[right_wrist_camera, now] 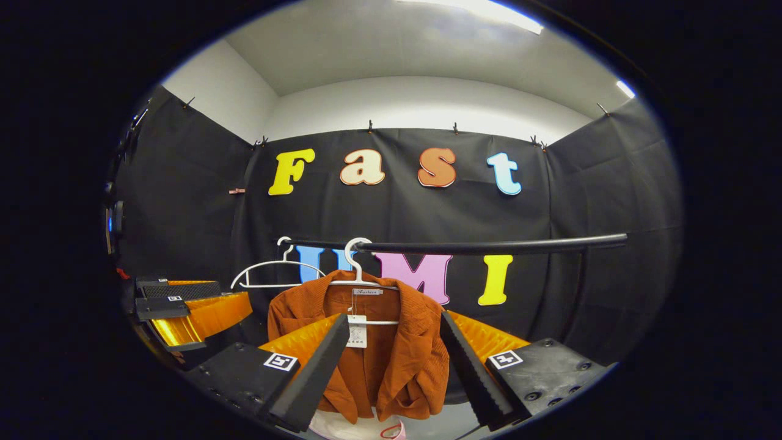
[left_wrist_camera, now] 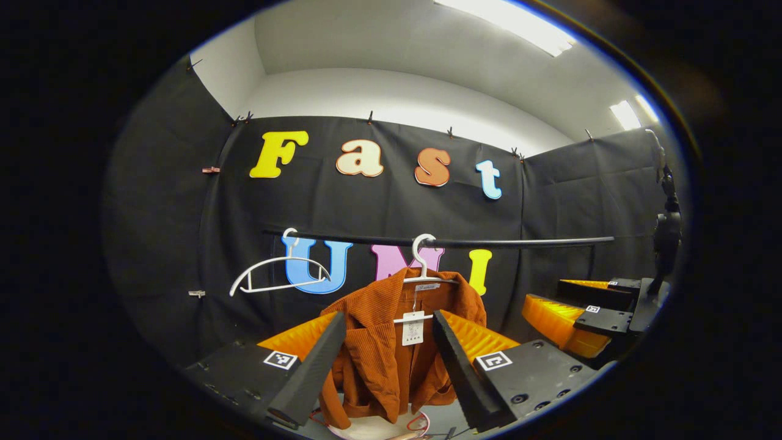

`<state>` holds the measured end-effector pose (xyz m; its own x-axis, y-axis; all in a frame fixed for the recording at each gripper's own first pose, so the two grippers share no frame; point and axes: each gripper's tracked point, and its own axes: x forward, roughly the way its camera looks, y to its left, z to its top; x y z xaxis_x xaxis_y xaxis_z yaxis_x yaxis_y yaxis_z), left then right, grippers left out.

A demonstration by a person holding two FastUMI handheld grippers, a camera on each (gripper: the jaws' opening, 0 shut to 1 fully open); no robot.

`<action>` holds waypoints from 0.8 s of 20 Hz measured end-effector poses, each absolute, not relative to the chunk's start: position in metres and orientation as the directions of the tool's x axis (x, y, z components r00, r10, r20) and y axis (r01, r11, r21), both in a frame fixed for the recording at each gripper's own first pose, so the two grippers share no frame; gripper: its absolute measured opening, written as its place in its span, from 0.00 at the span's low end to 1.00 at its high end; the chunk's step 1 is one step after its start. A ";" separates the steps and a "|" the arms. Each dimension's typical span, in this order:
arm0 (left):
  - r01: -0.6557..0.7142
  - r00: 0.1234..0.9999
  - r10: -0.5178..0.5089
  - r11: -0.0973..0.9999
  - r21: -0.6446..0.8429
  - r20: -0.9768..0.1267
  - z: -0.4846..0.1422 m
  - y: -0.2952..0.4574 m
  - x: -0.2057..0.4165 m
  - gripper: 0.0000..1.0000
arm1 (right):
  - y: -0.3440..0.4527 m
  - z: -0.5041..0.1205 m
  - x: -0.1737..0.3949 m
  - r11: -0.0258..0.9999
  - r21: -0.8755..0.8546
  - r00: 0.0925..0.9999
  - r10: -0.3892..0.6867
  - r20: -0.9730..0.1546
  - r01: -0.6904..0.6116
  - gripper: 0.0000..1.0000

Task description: Grasp the clothes on the hanger with both hands and then place them into the laundry hamper below.

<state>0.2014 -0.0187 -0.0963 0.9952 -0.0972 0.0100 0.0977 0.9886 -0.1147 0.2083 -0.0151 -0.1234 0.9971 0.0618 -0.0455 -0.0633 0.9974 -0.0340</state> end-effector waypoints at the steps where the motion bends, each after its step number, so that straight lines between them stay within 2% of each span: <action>1: 0.082 0.997 -0.081 0.990 -0.114 0.009 -0.102 -0.018 0.211 0.91 | -0.018 -0.134 0.217 0.997 -0.034 0.996 0.070 -0.052 -0.072 0.97; 4: 0.027 1.000 -0.026 0.993 -0.113 0.009 -0.120 -0.015 0.242 0.93 | -0.024 -0.161 0.246 0.996 -0.027 0.994 0.086 -0.072 -0.088 0.97; 7: 0.019 1.000 -0.020 0.991 -0.135 -0.003 -0.144 -0.018 0.271 0.94 | -0.030 -0.188 0.267 0.995 -0.016 0.993 0.094 -0.073 -0.095 0.98; 10: -0.008 0.998 0.000 0.990 -0.141 -0.056 -0.174 -0.015 0.296 0.95 | -0.036 -0.219 0.288 0.994 -0.021 0.990 0.102 -0.092 -0.105 0.98; 16: -0.088 0.994 0.077 0.985 -0.150 -0.079 -0.215 0.001 0.327 0.95 | -0.049 -0.275 0.320 0.993 -0.008 0.981 0.118 -0.157 -0.121 0.98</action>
<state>0.3275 0.0012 -0.2147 0.9939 0.0768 -0.0787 -0.0880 0.9848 -0.1495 0.3201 -0.0488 -0.2750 0.9806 0.1178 -0.1567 -0.1206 0.9927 -0.0083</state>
